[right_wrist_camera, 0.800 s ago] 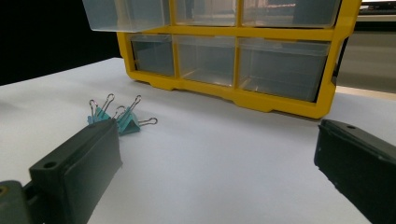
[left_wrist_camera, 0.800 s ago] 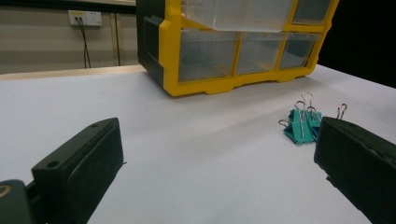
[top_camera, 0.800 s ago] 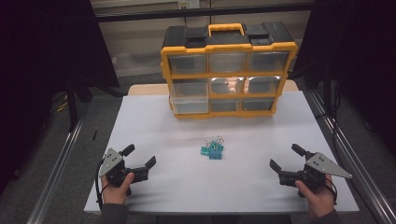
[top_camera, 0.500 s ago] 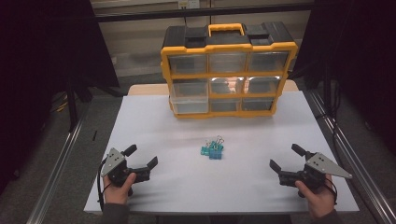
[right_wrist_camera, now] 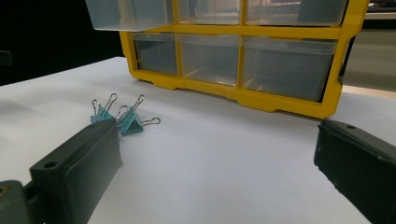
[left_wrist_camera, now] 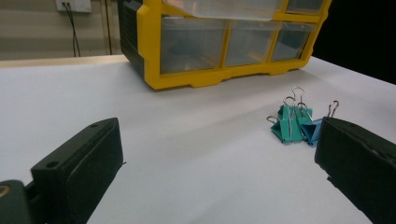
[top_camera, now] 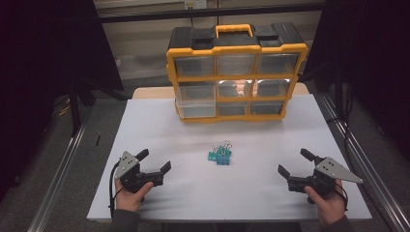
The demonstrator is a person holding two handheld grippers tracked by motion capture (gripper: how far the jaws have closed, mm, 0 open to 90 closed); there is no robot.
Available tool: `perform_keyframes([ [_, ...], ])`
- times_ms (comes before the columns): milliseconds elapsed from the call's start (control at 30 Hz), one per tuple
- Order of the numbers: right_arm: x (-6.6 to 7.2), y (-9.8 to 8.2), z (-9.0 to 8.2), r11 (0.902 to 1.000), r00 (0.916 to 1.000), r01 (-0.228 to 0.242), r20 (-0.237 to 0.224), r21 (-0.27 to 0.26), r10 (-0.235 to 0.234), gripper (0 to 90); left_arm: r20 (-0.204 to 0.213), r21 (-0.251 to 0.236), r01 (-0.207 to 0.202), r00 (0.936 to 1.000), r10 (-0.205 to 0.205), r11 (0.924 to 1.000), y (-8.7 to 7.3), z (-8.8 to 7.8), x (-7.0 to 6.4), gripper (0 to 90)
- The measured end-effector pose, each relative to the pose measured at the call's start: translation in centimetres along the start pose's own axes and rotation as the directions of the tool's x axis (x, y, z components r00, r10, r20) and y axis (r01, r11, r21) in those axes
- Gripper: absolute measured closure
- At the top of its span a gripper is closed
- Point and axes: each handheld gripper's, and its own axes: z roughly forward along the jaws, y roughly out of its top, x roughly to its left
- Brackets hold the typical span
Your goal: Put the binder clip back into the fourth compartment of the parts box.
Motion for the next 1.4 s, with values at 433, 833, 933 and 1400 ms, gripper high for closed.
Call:
perform_keyframes([
  [433,0.0,0.0,0.0,0.9999,0.9999,-0.011,0.001,0.000,0.011,0.4,0.028,0.059,-0.012,0.9996,0.010,0.9982,0.4,3.1,-2.7,2.0],
  [833,0.0,0.0,0.0,0.9999,0.9999,-0.011,0.006,-0.005,0.011,0.5,0.069,0.098,-0.071,0.9955,0.065,0.9927,0.7,5.6,-5.2,3.0],
  [933,0.0,0.0,0.0,0.9999,0.9999,-0.011,0.005,-0.006,0.011,0.5,0.086,0.108,-0.075,0.9941,0.066,0.9913,0.8,6.2,-5.7,3.3],
  [1400,-0.1,0.0,0.0,0.9999,0.9999,-0.011,-0.003,0.000,0.011,0.5,0.172,0.164,-0.101,0.9824,0.073,0.9812,0.6,8.5,-7.6,5.7],
])
